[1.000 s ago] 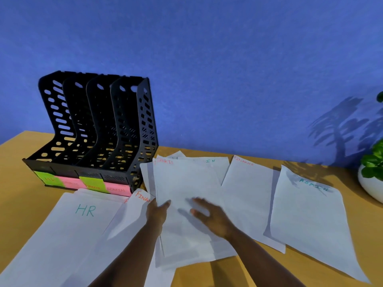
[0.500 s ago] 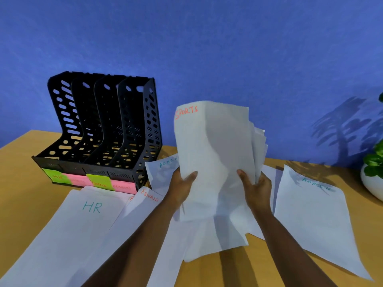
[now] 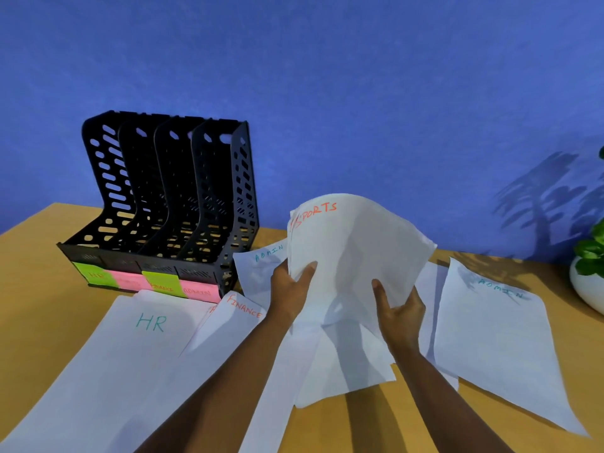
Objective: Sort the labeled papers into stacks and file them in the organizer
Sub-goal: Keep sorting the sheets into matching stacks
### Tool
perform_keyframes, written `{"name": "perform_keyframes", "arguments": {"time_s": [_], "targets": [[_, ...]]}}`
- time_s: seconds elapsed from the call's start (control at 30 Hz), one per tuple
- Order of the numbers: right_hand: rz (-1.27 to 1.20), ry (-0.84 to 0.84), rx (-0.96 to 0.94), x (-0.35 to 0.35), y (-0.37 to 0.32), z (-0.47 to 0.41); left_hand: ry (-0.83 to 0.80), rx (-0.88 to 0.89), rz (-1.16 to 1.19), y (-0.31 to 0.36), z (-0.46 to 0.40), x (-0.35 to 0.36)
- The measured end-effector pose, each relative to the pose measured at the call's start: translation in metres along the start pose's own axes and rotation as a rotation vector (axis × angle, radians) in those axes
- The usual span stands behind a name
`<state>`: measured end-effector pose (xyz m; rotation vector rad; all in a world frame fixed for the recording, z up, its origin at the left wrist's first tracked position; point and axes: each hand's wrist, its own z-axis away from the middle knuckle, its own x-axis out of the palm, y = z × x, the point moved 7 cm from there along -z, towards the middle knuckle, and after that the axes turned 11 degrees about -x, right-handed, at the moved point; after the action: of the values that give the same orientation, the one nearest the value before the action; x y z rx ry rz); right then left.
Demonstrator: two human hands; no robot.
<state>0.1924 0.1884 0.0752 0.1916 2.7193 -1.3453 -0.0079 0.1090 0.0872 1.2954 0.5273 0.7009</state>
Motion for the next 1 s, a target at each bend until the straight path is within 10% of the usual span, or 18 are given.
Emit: {"name": "perform_keyframes", "arguments": {"time_s": [0.53,0.77,1.0], "targets": [[0.097,0.046,0.033,-0.011,-0.024,-0.049,-0.215,-0.04,-0.08,0.035,-0.006,0.015],[0.166,-0.045,0.528,-0.026,0.021,-0.011,-0.202,-0.259,-0.049,0.001,-0.012,-0.019],[0.171,-0.214,0.856,-0.005,0.05,0.12,-0.331,-0.596,-0.499,-0.086,-0.004,-0.068]]}}
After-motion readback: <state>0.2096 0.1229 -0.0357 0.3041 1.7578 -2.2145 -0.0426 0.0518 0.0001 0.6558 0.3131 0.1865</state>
